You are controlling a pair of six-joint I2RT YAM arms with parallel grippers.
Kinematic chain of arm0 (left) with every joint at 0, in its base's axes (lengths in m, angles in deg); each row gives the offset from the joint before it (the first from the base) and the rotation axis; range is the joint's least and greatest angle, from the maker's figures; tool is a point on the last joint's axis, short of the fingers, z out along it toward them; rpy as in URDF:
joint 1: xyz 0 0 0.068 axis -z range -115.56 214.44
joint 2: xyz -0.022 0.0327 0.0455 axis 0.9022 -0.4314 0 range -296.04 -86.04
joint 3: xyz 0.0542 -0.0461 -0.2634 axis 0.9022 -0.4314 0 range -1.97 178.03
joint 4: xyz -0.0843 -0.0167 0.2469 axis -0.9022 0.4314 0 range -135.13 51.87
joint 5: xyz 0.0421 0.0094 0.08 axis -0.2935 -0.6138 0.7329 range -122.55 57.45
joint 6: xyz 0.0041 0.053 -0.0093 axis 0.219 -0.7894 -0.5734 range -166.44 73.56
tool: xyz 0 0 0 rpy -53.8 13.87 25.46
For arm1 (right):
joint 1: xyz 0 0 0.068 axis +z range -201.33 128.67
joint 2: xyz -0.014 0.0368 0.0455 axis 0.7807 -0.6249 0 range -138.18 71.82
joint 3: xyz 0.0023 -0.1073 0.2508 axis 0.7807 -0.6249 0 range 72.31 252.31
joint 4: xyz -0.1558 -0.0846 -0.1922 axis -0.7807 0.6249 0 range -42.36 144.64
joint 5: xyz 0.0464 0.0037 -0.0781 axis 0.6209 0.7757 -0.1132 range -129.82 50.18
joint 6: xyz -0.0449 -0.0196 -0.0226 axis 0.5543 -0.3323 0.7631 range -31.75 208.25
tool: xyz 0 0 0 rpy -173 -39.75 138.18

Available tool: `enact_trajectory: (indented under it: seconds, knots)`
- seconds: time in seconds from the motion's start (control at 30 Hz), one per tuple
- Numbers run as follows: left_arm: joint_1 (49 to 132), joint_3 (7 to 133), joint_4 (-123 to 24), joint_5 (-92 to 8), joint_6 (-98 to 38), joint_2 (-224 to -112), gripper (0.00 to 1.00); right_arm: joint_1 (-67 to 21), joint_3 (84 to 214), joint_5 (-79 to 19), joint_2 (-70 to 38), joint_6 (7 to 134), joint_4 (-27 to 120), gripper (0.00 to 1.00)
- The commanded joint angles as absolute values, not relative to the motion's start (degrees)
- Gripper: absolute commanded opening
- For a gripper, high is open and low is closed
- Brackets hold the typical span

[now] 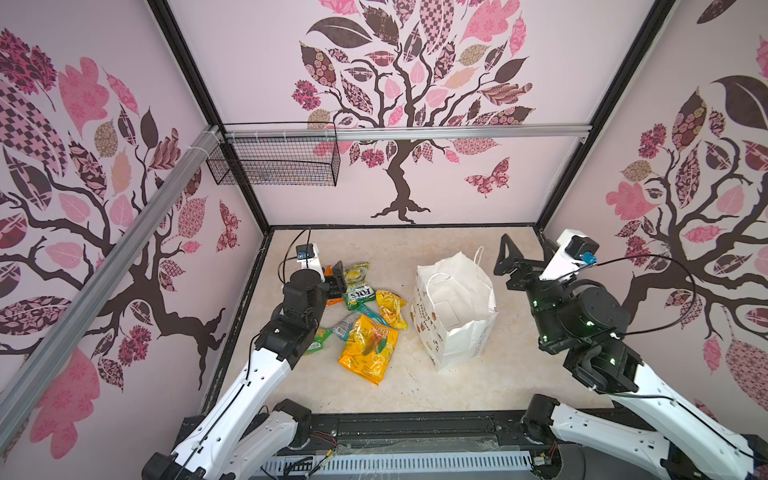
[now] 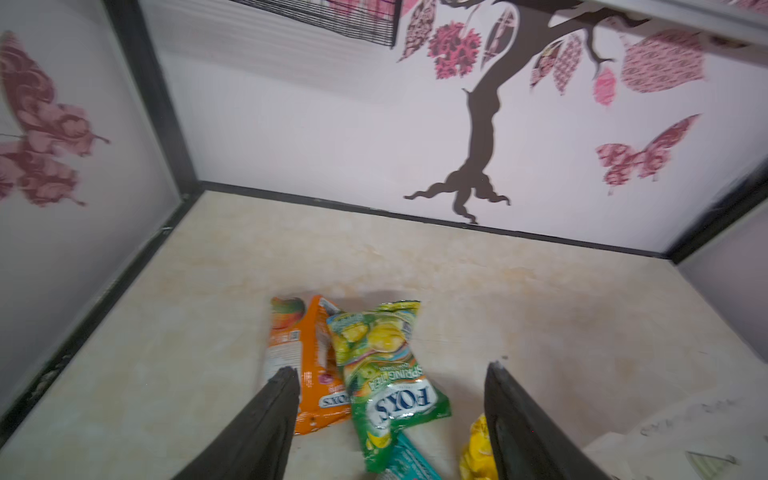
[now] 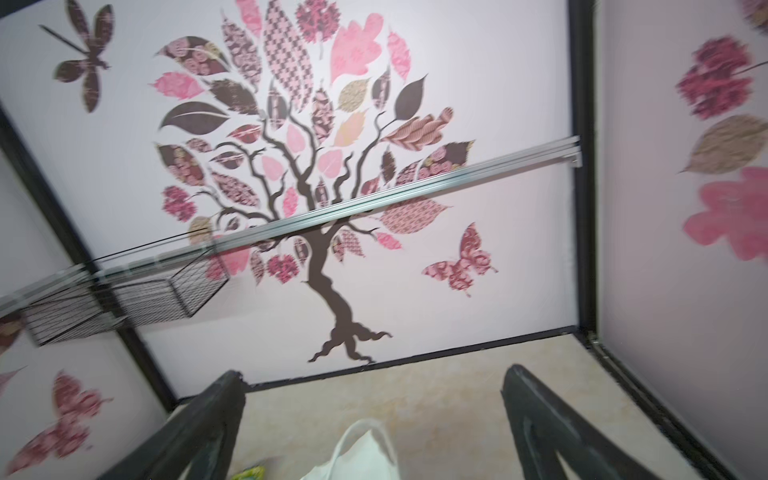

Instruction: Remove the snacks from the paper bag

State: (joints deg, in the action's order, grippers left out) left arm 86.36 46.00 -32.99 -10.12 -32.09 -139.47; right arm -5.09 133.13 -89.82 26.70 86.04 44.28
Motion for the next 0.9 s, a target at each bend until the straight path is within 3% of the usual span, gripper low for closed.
enact_trajectory:
  seconds: [0.0,0.17,0.27,0.47,0.6,0.67,0.73,0.87]
  knots:
    - [81.8,45.7,-32.7,-0.9,-35.0,-140.4,0.81,-16.7,133.8,-91.1,24.7,85.2,44.8,1.0]
    - [70.1,40.9,-39.9,-9.2,-35.0,-139.8,0.91,-38.8,128.5,-75.3,23.1,69.7,50.4,1.0]
    - [68.6,38.2,-43.2,-7.9,-38.6,-141.1,0.95,-48.6,123.5,-65.4,21.3,61.3,51.3,1.0]
    - [68.4,29.4,-55.6,-10.3,-46.5,-142.8,0.98,-50.7,108.8,-67.1,14.6,59.0,42.3,1.0]
    - [66.3,26.3,-59.3,-13.8,-44.8,-146.6,0.98,-50.7,100.0,-65.6,6.2,60.0,29.8,1.0]
    - [64.5,24.8,-62.3,-19.2,-42.5,-149.1,0.98,-50.8,96.7,-64.4,1.2,62.6,21.3,1.0]
    - [63.7,23.9,-64.7,-23.3,-42.5,-151.5,0.97,-52.0,100.7,-61.9,-2.0,65.9,25.4,1.0]
    - [63.3,22.0,-71.6,-27.3,-42.4,-157.3,0.97,-51.9,95.4,-60.7,-7.1,74.3,6.7,1.0]
